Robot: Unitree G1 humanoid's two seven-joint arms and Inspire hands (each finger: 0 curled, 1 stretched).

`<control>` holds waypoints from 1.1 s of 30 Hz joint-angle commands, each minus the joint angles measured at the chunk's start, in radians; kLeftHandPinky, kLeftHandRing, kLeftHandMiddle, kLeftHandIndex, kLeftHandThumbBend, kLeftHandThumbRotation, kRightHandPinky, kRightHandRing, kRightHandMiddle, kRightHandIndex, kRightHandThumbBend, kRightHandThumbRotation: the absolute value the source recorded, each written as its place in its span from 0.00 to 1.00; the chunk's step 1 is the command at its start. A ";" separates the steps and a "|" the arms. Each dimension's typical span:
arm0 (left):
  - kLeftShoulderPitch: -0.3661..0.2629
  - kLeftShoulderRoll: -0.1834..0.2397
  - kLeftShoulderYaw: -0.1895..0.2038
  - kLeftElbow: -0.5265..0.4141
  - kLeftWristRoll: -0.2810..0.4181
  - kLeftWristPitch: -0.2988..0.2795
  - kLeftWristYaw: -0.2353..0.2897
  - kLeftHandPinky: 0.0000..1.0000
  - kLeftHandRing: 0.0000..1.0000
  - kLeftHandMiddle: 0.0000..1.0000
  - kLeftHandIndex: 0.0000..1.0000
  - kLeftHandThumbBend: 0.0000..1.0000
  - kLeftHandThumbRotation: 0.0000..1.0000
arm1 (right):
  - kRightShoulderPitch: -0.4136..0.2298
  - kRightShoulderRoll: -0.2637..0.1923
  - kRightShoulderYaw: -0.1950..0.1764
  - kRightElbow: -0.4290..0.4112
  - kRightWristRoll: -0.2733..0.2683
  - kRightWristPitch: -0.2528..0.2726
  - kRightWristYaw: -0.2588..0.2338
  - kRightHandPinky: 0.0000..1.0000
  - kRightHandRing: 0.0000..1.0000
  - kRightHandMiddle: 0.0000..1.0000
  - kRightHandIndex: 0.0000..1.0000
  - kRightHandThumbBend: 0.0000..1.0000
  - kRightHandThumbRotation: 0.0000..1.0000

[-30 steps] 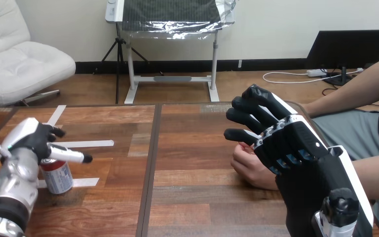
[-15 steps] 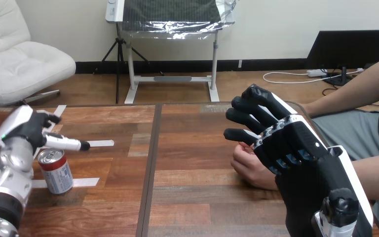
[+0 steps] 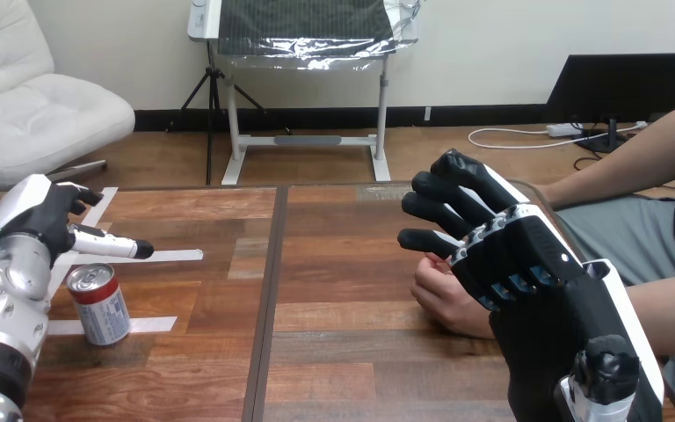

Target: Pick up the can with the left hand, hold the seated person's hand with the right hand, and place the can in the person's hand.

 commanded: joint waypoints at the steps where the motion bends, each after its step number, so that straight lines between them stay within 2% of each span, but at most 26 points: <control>1: 0.005 0.027 0.003 -0.053 0.011 -0.007 0.003 0.80 0.86 0.86 0.82 0.94 0.26 | -0.029 0.016 0.002 -0.007 0.003 -0.021 -0.002 0.78 0.85 0.86 0.87 1.00 0.88; 16: 0.020 0.044 -0.002 -0.091 0.019 0.005 -0.033 0.80 0.87 0.87 0.83 0.93 0.27 | -0.026 0.018 0.005 -0.015 -0.006 -0.015 -0.012 0.78 0.85 0.86 0.87 1.00 0.87; 33: 0.064 0.053 0.015 -0.183 0.001 0.065 -0.098 0.81 0.91 0.90 0.86 0.92 0.27 | -0.030 0.015 0.005 -0.013 -0.011 -0.017 -0.017 0.78 0.85 0.86 0.87 1.00 0.88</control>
